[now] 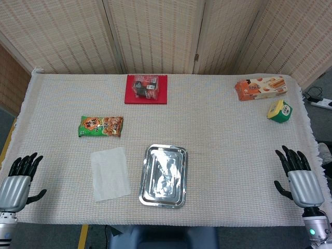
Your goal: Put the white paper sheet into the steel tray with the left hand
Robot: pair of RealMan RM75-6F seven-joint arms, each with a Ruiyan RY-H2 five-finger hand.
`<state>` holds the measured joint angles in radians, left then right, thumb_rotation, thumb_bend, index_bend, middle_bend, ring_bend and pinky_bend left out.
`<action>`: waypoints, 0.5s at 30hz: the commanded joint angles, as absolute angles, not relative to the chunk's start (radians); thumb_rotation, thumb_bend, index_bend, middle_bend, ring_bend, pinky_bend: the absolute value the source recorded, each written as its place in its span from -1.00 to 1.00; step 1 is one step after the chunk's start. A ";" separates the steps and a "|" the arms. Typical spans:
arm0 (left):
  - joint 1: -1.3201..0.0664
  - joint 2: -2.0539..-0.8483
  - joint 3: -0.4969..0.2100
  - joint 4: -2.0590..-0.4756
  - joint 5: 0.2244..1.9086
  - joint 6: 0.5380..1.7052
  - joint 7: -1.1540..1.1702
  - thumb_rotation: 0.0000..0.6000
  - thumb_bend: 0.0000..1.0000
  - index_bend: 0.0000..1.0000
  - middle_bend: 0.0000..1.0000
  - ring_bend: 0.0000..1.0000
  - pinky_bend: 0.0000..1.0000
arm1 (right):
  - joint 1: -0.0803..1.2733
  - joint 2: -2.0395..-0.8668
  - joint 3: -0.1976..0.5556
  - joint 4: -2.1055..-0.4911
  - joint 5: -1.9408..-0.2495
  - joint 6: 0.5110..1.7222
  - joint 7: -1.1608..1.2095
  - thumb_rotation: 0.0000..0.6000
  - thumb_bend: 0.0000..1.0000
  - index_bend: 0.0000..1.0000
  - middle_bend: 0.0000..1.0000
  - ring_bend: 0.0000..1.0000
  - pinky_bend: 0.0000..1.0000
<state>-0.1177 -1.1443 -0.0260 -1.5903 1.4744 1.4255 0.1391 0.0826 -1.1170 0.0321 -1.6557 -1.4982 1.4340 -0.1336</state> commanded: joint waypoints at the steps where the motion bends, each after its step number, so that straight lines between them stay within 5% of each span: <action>1: -0.118 -1.151 -0.024 -1.590 1.472 1.422 0.146 1.00 -0.53 -1.00 -0.90 -0.99 -1.00 | 0.084 -1.116 0.032 -1.656 -1.495 1.428 -0.129 1.00 -0.27 -1.00 -1.00 -1.00 -1.00; 9: -0.131 -1.186 0.003 -1.579 1.541 1.422 0.162 1.00 -0.53 -1.00 -0.94 -0.98 -0.95 | 0.077 -1.098 0.026 -1.661 -1.524 1.453 -0.091 1.00 -0.27 -1.00 -1.00 -1.00 -1.00; 15: -0.143 -1.227 0.049 -1.535 1.660 1.441 0.101 1.00 -0.53 -0.83 -0.57 -0.61 -0.42 | 0.060 -1.089 0.024 -1.673 -1.556 1.498 -0.080 1.00 -0.27 -1.00 -1.00 -1.00 -1.00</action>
